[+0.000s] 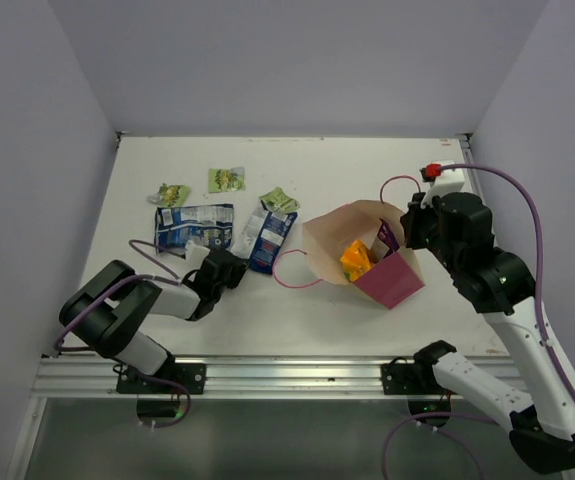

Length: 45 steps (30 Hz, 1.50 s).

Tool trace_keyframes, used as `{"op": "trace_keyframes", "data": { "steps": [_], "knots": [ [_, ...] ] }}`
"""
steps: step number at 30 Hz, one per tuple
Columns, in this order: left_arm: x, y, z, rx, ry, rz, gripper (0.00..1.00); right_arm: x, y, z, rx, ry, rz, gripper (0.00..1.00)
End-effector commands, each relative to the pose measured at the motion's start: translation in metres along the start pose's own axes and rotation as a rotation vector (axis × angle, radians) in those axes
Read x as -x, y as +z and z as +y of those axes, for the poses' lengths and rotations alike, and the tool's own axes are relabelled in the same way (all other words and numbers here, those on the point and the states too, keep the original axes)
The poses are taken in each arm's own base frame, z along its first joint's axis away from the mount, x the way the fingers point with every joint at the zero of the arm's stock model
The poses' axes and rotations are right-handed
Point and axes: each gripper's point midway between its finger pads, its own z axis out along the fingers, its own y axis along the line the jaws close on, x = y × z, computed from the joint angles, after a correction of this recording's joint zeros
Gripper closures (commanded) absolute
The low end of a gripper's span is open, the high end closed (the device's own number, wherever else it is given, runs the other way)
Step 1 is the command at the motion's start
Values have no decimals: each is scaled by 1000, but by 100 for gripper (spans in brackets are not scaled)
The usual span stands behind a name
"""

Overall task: Place the snacks into the paper bag
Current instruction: Pick up the snack from the center of the board, then place the snack in the paper bag.

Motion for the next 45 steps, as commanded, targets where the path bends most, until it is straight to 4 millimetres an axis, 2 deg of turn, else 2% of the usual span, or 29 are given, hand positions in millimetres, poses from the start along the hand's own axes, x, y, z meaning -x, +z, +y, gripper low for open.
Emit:
{"op": "trace_keyframes", "data": {
  "steps": [1,5,11,12,14,15,20,22,23,24,27,29,35,41,44,45],
  "knots": [
    [13,-4,17,18,69,-29,100,38,-8,5,29,35,-151,100],
    [25,-13,4,1,158,-56,100,39,-8,6,30,33,-151,100],
    [45,-32,-35,-58,354,-103,100,40,-8,6,33,31,-149,100],
    [51,-37,-52,-90,369,-120,100,40,-7,7,34,28,-144,100],
    [56,-43,-57,-80,465,-125,100,41,-8,7,34,27,-146,100],
    [62,-49,-71,-92,524,-139,100,42,-8,7,34,27,-145,100],
    [76,-67,-116,-144,724,-155,100,42,-7,7,36,19,-144,100],
    [83,-76,-142,-181,822,-172,100,44,-8,9,42,14,-144,100],
    [81,-79,-143,-180,866,-148,100,43,-7,9,41,11,-141,100],
    [85,-85,-158,-206,933,-158,100,43,-7,8,41,10,-141,100],
    [86,-97,-184,-263,1081,-137,100,44,-7,11,51,6,-140,100],
    [86,-100,-193,-270,1148,-117,100,43,-6,13,63,4,-135,100],
    [91,-128,-229,-345,1317,-86,100,42,-5,14,69,-4,-128,100],
    [90,-170,-263,-477,1390,-43,100,41,-4,17,87,-8,-127,100],
    [79,-198,-282,-612,1437,3,100,39,-2,19,96,-6,-121,100],
    [77,-202,-279,-616,1459,32,100,39,-2,19,97,-6,-120,100]
  ]
}}
